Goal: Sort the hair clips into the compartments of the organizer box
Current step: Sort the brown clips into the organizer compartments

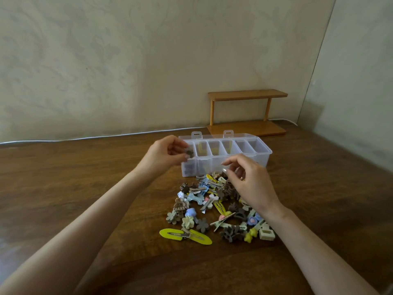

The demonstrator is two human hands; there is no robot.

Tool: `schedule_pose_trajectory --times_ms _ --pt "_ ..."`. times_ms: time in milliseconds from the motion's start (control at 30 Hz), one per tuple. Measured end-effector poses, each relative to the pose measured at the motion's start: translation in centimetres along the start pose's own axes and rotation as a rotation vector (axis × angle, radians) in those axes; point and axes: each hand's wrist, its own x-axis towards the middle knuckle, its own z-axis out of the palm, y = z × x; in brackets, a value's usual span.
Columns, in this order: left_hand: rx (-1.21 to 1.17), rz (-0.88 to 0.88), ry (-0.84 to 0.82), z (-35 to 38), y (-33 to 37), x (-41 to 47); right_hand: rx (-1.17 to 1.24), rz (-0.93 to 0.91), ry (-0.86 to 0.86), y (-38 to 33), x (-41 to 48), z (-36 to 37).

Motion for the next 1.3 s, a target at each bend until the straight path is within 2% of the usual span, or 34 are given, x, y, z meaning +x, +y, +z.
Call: schedule_pose_trajectory --times_ms 133,400,733,1100,1200,1300 --pt "0.093 0.025 0.113 -0.2 -0.3 2.9 -0.028 0.016 -0.002 0.6 0.1 -0.2" --pt "0.391 0.071 0.074 3.1 -0.6 7.6 -0.011 0.039 -0.031 1.1 0.0 -0.4" --pt "0.372 0.112 0.135 2.0 -1.2 5.2 -0.006 0.001 -0.073 0.8 -0.2 -0.2" --pt "0.444 0.143 0.041 0.2 -1.6 -0.3 -0.023 -0.014 -0.162 0.0 0.0 0.6" --pt "0.488 0.165 0.063 0.2 -1.6 -0.7 -0.08 -0.034 -0.264 -1.0 0.9 1.0" --pt "0.573 0.092 -0.117 0.1 -1.6 -0.8 -0.165 -0.035 -0.408 -2.0 1.8 1.9"
